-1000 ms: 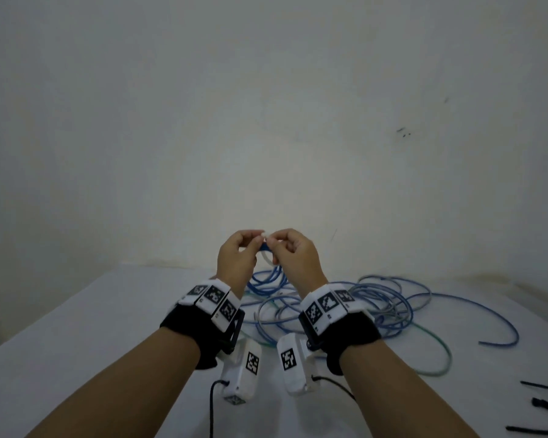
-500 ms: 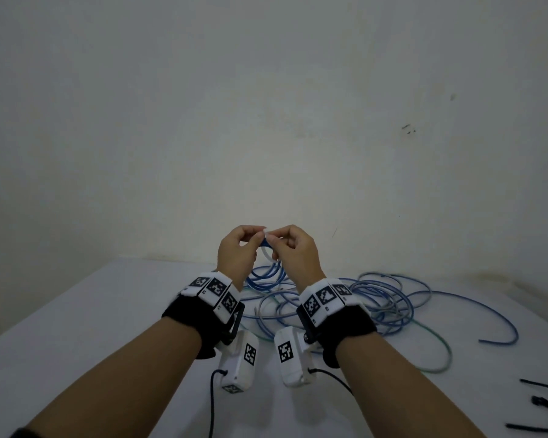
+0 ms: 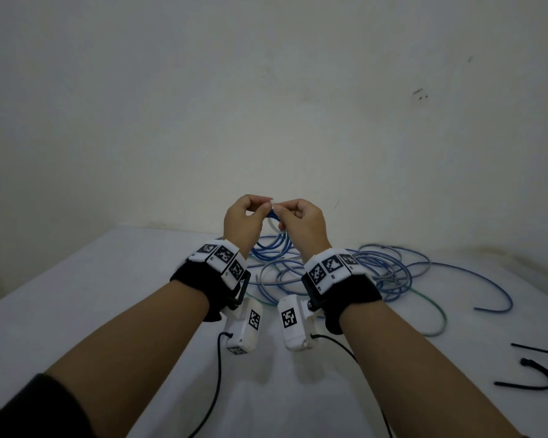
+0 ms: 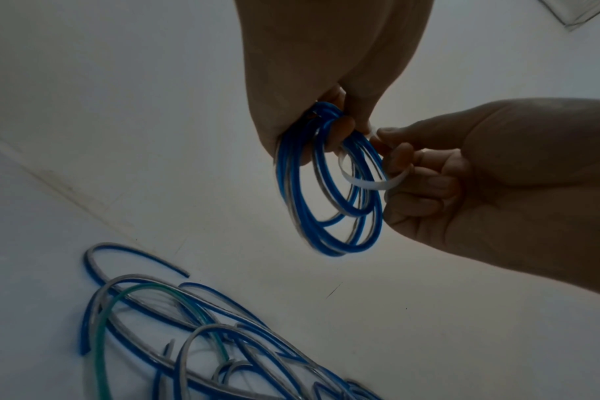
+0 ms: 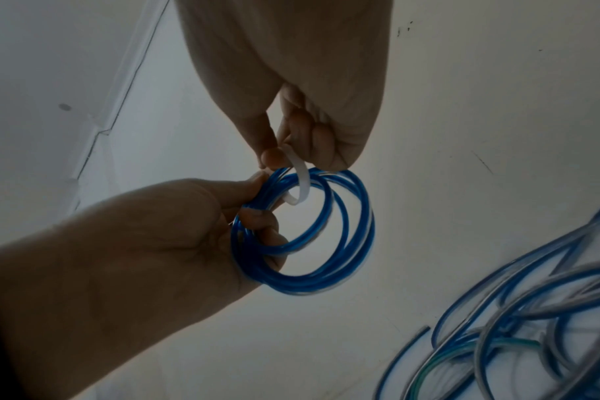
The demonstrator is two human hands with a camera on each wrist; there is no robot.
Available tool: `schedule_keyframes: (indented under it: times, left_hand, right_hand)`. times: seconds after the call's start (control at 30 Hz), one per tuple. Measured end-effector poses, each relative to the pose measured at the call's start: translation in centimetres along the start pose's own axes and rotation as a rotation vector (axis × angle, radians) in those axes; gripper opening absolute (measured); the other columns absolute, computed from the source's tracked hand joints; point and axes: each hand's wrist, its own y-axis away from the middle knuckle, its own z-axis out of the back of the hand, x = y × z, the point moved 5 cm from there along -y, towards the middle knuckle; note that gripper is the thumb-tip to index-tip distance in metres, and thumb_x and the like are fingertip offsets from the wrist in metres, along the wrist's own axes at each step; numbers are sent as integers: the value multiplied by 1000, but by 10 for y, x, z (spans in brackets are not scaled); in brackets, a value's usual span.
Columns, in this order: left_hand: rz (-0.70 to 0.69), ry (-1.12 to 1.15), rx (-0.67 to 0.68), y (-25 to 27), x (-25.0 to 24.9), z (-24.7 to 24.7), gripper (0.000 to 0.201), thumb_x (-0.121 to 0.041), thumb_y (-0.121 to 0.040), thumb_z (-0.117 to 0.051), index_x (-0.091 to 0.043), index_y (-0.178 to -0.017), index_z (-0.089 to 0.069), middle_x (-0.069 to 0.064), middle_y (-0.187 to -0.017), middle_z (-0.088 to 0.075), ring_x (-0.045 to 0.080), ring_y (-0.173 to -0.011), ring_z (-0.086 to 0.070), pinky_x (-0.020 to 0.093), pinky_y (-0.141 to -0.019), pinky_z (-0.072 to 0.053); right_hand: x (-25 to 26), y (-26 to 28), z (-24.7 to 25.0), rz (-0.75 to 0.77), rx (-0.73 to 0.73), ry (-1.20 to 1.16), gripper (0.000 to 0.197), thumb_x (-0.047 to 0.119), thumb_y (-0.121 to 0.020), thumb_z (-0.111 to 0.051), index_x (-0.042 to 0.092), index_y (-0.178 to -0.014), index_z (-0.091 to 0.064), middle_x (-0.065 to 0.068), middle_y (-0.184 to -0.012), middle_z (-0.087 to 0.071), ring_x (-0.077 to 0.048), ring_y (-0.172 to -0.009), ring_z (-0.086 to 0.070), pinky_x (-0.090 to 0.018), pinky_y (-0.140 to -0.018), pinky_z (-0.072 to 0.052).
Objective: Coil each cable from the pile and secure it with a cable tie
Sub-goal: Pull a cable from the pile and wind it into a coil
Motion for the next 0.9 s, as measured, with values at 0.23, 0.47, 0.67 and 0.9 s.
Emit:
schedule_keyframes:
  times: [0.23, 0.47, 0.67, 0.9]
  left_hand:
    - [0, -27, 18, 2, 1, -5, 6, -13, -88, -61, -12, -91, -66, -6, -75, -60, 6, -60, -49, 23, -64, -40]
    - [-49, -125, 95, 6, 2, -7, 5, -11, -88, -61, -13, -90, -65, -10, -78, -61, 7, -69, -56, 11, -60, -44]
    - [-57, -160, 93, 5, 2, -4, 3, -15, -87, -64, -14, -88, -67, -4, -85, -66, -5, -59, -56, 15, -62, -46]
    - [-44, -212, 103, 8, 7, -4, 8, -10, -88, -61, -6, -89, -67, -9, -66, -58, -9, -46, -49, 9, -54, -37]
  right_hand:
    - [-2, -1, 7, -17, -6, 45, 13, 17, -86, -65, 6, -80, -63, 0, -56, -58, -5, -47, -53, -18, -53, -43]
    - [-9, -1, 11, -96, 42, 63, 19, 20, -85, -67, 12, -70, -59, 0, -55, -57, -2, -42, -48, -18, -49, -37]
    - [-11, 2, 9, -128, 73, -48, 14, 17, -87, -66, 8, -95, -58, -6, -62, -60, -10, -48, -51, -19, -48, -40]
    - [-10, 5, -4, -148, 97, -129, 14, 7, -92, -57, -1, -102, -64, -7, -58, -55, -4, -36, -44, -16, -41, -38]
